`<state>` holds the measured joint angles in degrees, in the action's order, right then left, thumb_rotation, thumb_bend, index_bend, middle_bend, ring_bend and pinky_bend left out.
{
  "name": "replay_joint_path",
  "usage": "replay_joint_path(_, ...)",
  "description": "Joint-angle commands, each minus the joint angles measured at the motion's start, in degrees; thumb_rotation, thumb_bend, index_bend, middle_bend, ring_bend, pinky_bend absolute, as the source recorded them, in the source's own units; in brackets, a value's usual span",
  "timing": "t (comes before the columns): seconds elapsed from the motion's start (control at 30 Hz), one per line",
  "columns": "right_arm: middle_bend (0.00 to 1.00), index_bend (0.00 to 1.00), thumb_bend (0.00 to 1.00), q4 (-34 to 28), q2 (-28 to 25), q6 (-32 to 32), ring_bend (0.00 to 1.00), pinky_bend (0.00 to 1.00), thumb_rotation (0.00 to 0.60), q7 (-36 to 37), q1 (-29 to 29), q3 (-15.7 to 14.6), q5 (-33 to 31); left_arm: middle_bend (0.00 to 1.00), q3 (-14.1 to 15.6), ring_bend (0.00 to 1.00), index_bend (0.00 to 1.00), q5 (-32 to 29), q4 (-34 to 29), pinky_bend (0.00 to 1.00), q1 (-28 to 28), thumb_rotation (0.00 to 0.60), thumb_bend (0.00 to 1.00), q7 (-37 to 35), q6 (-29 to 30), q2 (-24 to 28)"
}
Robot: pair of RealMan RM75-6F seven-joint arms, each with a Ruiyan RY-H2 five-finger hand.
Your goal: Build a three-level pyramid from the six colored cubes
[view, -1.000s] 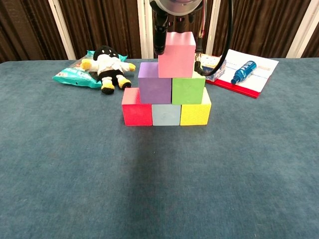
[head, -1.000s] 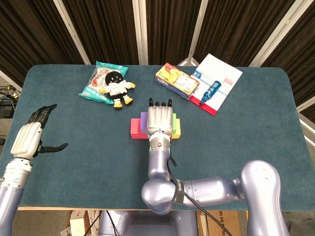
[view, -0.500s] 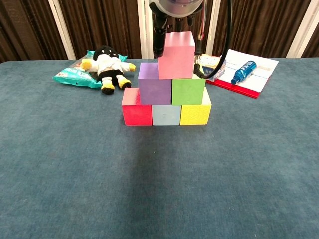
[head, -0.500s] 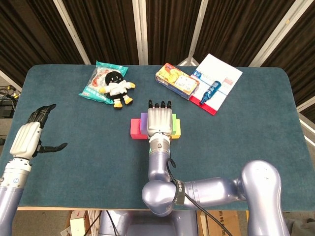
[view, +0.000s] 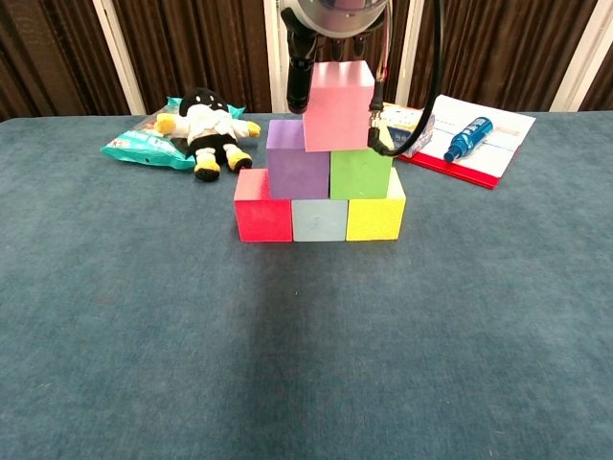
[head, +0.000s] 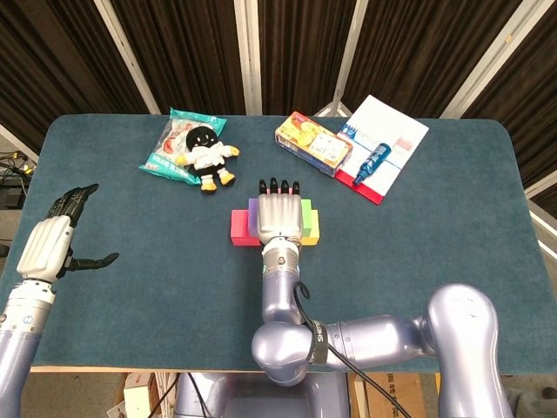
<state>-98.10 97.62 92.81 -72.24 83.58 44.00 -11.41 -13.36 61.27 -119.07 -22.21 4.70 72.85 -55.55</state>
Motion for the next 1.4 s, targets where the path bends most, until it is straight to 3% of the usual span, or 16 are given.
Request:
replay_joint_path(0.03,0.05,0.0,0.5,-0.2,-0.1,-0.1,0.01,0.0,0.6,0.2,-0.1,0.1,0.1,0.06,0.0,0.0,0.0,0.1,0.0,0.0,0.0,0.6,0.13,0.0,0.0,0.0)
replay_joint_path(0.5,0.0,0.0,0.49,-4.5,-1.9,0.7,0.0,0.0,0.6,1.6,-0.7,0.1,2.0,0.06,-0.1,0.0,0.0,0.1,0.0,0.0,0.1,0.6,0.13,-0.2,0.2,0.1)
replay_joint_path(0.73,0.0,0.0,0.41,-9.7,-3.3,1.2,0.0,0.0,0.6,2.4,-2.1,-2.5,4.9,0.06,-0.3,0.0,0.0,0.2,-0.3,0.0,0.2,0.6,0.13,-0.4,0.5,0.2)
replay_joint_path(0.97,0.0,0.0,0.34,-13.0,-3.7,0.6,0.0,0.0,0.6,4.1,-3.5,-7.3,9.8,0.06,-0.4,0.0,0.0,0.8,-0.8,0.0,0.5,0.6,0.13,-0.4,1.2,0.5)
replay_joint_path(1.17,0.0,0.0,0.33,-11.6,-2.6,-0.9,0.0,0.0,0.6,6.8,-4.7,-10.6,13.4,0.06,-0.4,0.0,0.0,1.3,-1.1,0.0,0.7,0.6,0.13,-0.5,1.5,0.7)
replay_joint_path(1.4,0.0,0.0,0.32,-8.6,-0.8,-3.0,0.0,0.0,0.6,10.5,-5.8,-11.9,16.8,0.06,-0.6,0.0,0.0,1.2,-1.0,0.0,0.7,0.6,0.13,-0.9,1.6,0.7)
